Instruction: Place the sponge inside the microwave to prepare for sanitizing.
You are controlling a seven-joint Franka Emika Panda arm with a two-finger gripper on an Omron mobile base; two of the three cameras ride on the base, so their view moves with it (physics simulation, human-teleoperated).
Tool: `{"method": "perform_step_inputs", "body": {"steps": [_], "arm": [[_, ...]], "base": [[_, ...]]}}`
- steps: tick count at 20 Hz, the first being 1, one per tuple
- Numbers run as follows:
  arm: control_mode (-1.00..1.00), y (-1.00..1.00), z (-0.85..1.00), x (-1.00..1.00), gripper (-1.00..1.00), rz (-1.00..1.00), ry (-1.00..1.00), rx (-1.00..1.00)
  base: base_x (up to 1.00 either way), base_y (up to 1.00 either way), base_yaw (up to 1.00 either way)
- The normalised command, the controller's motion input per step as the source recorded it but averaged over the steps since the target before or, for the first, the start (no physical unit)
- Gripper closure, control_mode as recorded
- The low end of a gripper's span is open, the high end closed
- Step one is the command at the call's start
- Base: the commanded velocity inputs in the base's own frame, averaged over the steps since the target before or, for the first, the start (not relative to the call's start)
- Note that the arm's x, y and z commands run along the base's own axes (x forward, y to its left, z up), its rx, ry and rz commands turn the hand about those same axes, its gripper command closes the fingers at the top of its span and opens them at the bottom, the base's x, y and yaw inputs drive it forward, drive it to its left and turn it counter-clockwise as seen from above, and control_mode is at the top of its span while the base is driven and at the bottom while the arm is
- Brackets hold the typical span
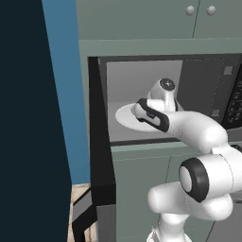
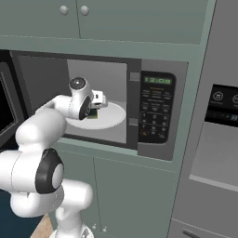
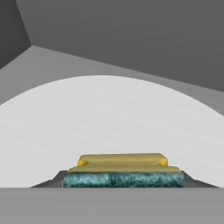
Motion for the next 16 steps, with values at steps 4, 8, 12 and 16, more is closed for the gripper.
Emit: {"method": "perform_step_inputs", "body": {"steps": [4,8,12,16], "arm": [[-1.00,0.00,-0.21,0.13,1.00,0.00,0.03,0.00],[-1.00,-0.01,-0.20,0.13,1.00,0.00,0.00,0.00],[-1.00,-0.03,-0.23,0.11,1.00,0.00,0.02,0.00],[-1.00,-0.05,-0.27,0.06,1.00,0.00,0.00,0.00]], "base": [[0.00,0.00,0.00],[0.00,0.00,0.00],[0.00,0.00,0.00],[0.00,0.00,0.00]]}}
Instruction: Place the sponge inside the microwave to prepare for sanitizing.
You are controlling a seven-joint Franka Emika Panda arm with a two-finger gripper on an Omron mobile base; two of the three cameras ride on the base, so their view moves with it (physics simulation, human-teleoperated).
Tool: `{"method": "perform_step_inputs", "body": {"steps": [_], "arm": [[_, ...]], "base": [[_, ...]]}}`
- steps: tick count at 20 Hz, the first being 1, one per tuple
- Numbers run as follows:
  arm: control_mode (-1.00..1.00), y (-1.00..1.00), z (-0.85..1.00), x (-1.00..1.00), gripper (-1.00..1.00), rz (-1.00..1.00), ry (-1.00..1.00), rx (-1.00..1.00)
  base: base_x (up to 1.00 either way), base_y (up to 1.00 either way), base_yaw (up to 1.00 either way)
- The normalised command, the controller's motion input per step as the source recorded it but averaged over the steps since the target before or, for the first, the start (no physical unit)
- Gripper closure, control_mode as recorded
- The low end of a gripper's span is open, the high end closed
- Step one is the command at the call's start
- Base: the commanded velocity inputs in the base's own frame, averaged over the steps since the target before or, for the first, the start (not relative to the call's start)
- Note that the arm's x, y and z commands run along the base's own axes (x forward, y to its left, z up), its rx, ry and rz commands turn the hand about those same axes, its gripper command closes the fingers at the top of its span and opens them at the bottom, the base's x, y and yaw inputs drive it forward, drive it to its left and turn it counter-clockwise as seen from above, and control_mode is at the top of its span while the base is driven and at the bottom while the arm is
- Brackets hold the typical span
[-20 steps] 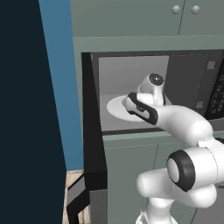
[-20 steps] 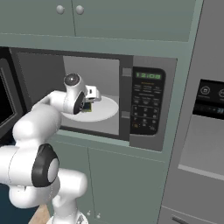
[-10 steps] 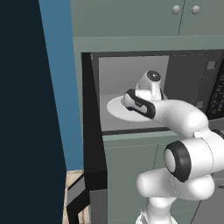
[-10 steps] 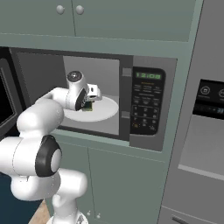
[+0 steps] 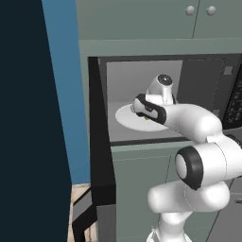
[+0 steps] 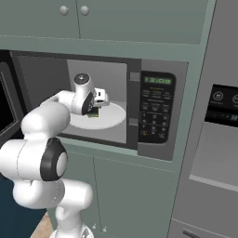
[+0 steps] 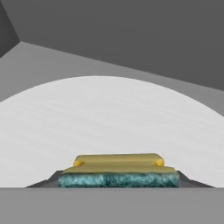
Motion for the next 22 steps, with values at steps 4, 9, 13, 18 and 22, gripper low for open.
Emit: {"method": "perform_step_inputs", "body": {"steps": [4,9,13,18,22], "arm": [[-1.00,-0.02,-0.27,0.11,1.00,0.00,0.00,0.00],[-1.00,-0.05,-0.26,0.06,1.00,0.00,0.00,0.00],[-1.00,-0.03,-0.25,0.02,-1.00,0.00,0.00,0.00],[-1.00,-0.06,-0.20,0.00,-1.00,0.00,0.00,0.00],[-1.00,-0.09,-0.05,-0.05,-1.00,0.00,0.00,0.00]], "base": [[0.00,0.00,0.00],[0.00,0.00,0.00],[0.00,0.00,0.00],[0.00,0.00,0.00],[0.00,0.00,0.00]]}}
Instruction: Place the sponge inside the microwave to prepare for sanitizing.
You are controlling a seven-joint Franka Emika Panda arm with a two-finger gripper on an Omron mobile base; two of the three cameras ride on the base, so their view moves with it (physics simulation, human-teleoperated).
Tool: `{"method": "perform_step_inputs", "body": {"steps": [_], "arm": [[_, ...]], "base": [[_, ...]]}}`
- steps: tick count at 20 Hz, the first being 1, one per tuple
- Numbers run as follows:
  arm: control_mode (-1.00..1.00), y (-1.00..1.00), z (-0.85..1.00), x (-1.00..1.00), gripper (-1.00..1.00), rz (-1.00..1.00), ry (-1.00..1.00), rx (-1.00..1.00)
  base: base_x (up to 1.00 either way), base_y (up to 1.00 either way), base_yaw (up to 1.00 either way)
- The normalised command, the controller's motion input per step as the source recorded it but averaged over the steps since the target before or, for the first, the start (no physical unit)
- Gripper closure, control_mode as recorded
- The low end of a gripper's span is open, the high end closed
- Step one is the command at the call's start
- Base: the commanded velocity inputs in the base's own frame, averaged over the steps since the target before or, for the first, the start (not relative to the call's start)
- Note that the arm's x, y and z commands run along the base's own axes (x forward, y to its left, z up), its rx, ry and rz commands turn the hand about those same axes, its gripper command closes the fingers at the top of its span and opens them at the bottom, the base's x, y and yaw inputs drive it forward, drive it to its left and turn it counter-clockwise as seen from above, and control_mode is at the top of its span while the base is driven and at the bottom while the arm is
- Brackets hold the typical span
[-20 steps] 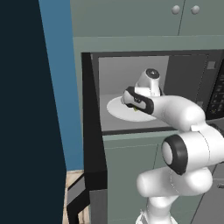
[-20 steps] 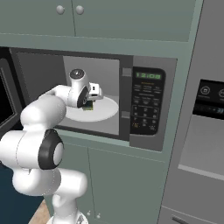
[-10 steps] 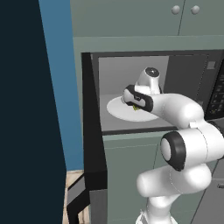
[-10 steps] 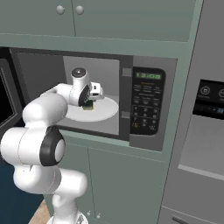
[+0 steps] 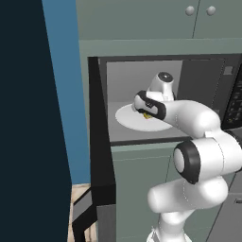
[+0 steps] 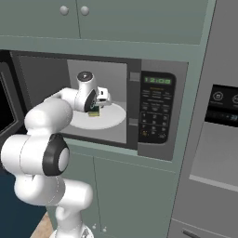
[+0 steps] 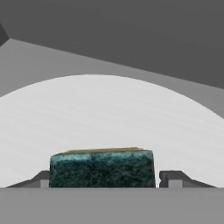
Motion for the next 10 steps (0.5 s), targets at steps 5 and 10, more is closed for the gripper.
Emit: {"method": "perform_step_inputs", "body": {"steps": [5,10], "arm": [[-1.00,-0.08,0.00,-0.06,-1.00,0.00,0.00,0.00],[-1.00,-0.07,0.02,-0.18,-1.00,0.00,0.00,0.02]], "base": [[0.00,0.00,0.00],[0.00,0.00,0.00]]}}
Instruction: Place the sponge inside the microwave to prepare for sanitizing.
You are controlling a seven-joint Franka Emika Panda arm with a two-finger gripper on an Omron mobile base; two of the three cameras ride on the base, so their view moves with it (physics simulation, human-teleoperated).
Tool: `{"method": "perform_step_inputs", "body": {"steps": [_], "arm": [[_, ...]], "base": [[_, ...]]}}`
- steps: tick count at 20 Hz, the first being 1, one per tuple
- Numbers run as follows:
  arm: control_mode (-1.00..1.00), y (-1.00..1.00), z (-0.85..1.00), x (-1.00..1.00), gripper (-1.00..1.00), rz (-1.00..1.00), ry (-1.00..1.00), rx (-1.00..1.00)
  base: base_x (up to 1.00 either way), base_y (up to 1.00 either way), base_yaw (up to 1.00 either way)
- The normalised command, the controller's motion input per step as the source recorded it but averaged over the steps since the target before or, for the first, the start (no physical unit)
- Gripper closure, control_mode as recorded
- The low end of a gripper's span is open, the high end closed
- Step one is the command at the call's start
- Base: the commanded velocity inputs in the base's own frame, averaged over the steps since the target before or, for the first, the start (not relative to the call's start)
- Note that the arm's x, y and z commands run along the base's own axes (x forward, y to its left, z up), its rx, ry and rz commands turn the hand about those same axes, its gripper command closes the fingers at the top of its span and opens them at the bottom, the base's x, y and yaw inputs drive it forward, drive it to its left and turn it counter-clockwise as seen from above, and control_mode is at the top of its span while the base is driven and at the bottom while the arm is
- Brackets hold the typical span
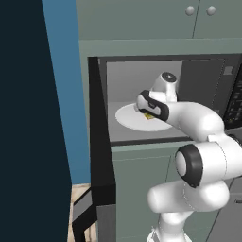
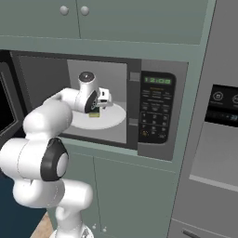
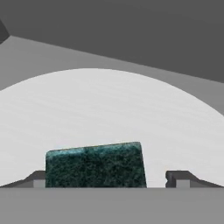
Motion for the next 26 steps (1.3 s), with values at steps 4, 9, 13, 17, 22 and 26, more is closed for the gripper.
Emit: {"method": "perform_step_inputs", "body": {"steps": [4,9,13,17,22,26], "arm": [[-1.00,-0.07,0.06,-0.37,-1.00,0.00,-0.02,0.04],[-1.00,-0.02,0.19,-0.32,-1.00,0.00,-0.08,0.06],[-1.00,-0.01,0.18,-0.30,-1.00,0.00,-0.10,0.10],[-1.00,-0.01,0.14,-0.46,-1.00,0.00,-0.09,0.06],[-1.00,-0.01,0.06,-0.61,-1.00,-0.01,-0.08,0.07],[-1.00,0.00,0.17,-0.60,-1.00,-0.04,-0.06,0.07]], "base": [[0.00,0.00,0.00],[0.00,0.00,0.00],[0.00,0.00,0.00],[0.00,0.00,0.00],[0.00,0.00,0.00],[0.00,0.00,0.00]]}}
